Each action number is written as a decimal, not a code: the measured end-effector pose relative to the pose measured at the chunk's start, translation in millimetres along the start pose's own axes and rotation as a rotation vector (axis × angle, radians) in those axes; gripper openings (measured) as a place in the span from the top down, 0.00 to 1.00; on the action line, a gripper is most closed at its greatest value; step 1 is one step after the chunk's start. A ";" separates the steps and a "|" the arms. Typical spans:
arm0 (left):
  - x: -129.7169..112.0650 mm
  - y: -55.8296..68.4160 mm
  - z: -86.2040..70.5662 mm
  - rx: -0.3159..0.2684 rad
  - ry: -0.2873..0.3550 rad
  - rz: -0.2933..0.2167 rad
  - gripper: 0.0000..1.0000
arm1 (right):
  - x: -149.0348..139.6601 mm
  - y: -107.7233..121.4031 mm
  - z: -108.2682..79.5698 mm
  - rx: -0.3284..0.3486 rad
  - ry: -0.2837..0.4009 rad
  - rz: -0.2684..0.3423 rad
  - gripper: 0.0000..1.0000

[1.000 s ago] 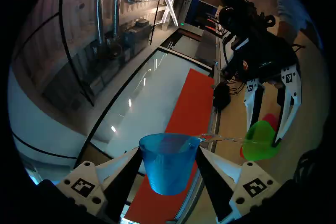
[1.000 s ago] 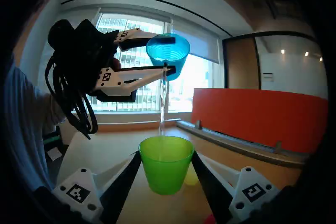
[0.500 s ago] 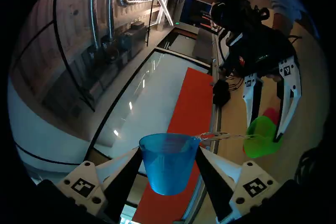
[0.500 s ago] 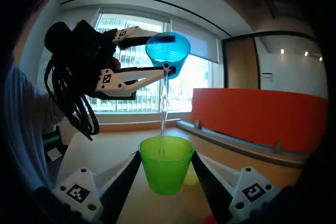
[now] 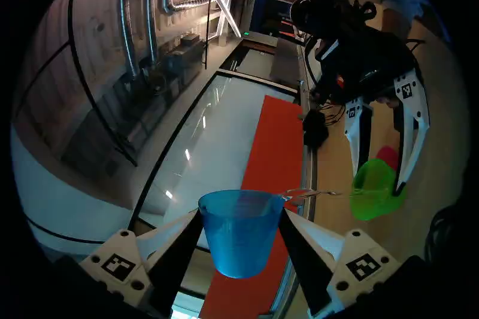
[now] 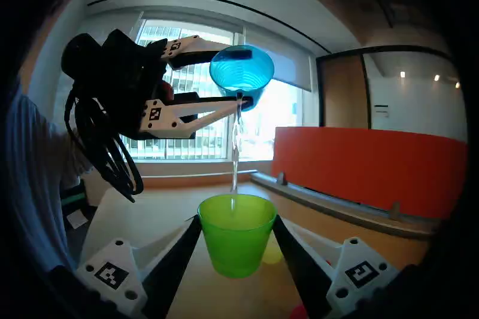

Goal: Pour water

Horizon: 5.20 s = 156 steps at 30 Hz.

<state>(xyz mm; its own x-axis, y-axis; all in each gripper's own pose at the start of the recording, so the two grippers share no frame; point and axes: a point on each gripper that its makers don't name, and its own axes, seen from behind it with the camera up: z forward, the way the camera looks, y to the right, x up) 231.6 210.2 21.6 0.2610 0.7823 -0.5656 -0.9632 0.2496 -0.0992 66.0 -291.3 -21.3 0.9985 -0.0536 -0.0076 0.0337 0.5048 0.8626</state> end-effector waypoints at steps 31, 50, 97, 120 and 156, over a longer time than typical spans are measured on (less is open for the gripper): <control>6.5 -1.9 5.6 0.007 0.003 0.174 0.14 | -2.6 2.9 -2.2 -0.006 0.004 0.003 0.11; 16.8 -5.5 2.9 0.034 0.010 0.328 0.14 | 0.1 1.6 0.9 -0.007 0.004 0.001 0.11; -21.9 8.1 0.0 -0.012 -0.004 -0.495 0.14 | 13.2 13.0 -5.3 -0.029 0.034 0.005 0.11; -50.8 37.7 -4.9 -0.077 0.006 -1.154 0.14 | 21.1 20.0 -8.3 -0.039 0.042 -0.013 0.11; -96.9 156.8 -39.6 -0.193 -0.178 -1.262 0.13 | 7.4 25.8 -14.9 -0.014 -0.040 0.011 0.11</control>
<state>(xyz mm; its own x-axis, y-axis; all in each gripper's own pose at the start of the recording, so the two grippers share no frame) 52.8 150.9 28.4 0.9835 0.1349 0.1204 -0.0346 0.7938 -0.6071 74.9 -265.9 -6.6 0.9963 -0.0825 0.0222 0.0237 0.5172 0.8555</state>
